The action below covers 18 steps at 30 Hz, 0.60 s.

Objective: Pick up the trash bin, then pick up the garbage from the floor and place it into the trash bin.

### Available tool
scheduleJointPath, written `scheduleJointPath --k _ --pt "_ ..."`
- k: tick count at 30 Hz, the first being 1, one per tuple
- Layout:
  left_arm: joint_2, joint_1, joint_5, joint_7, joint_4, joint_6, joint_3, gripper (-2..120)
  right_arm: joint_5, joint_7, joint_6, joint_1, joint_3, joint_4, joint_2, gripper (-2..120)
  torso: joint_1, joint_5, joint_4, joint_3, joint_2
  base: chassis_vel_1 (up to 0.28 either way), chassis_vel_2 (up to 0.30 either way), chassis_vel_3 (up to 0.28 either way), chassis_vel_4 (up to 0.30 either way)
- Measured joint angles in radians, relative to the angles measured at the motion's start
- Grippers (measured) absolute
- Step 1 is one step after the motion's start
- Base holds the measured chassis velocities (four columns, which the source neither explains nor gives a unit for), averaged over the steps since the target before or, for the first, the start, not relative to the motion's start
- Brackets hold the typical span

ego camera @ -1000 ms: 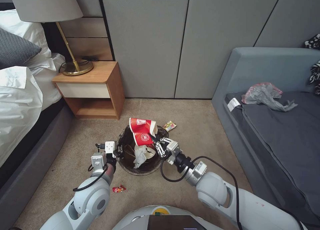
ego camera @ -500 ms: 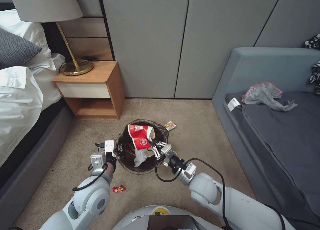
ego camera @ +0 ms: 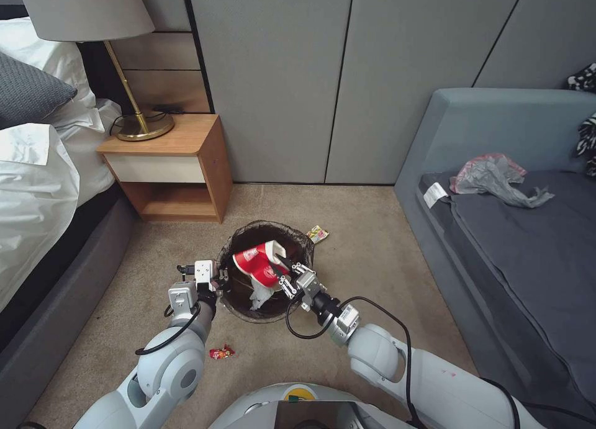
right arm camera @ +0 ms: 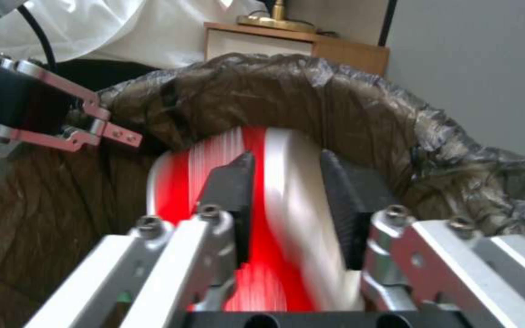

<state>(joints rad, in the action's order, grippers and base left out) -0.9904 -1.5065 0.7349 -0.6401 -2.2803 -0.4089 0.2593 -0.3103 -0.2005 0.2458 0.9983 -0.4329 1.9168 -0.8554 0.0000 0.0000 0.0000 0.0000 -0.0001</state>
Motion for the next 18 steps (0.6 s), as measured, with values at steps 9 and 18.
scheduleJointPath --k 9,18 --pt "-0.001 0.003 0.002 -0.001 0.002 0.001 0.000 0 -0.001 -0.014 -0.008 -0.006 -0.002 0.001 0.002 59 0.000 0.0000 0.0001 0.000 0.000 0.000 0.000 0.000 0.000" --pt "-0.002 0.009 0.006 -0.002 0.006 0.001 -0.002 0 -0.002 -0.024 -0.014 -0.008 -0.002 0.009 0.007 93 0.000 0.0000 0.0000 0.000 0.000 0.000 0.000 0.000 0.000"
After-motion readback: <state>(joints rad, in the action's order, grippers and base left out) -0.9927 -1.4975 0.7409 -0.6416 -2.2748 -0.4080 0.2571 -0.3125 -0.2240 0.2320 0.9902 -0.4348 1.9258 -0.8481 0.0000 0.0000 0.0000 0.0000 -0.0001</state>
